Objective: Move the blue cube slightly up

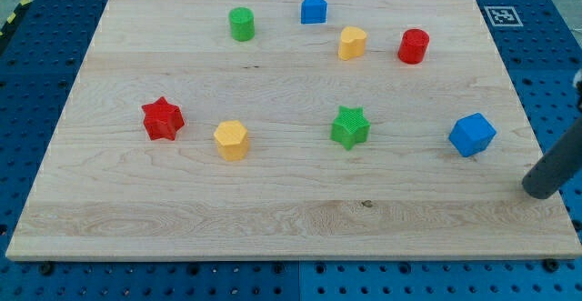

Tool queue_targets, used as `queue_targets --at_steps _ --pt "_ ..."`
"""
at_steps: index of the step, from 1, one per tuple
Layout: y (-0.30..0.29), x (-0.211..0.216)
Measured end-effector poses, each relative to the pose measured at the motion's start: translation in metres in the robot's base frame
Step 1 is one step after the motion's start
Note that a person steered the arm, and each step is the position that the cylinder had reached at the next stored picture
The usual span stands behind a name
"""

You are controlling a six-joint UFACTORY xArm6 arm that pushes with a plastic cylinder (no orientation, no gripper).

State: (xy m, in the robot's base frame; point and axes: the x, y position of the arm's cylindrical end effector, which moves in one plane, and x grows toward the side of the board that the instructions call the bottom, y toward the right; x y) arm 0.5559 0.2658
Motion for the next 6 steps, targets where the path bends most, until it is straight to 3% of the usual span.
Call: queue_targets --at_steps 6 --pt "-0.030 -0.044"
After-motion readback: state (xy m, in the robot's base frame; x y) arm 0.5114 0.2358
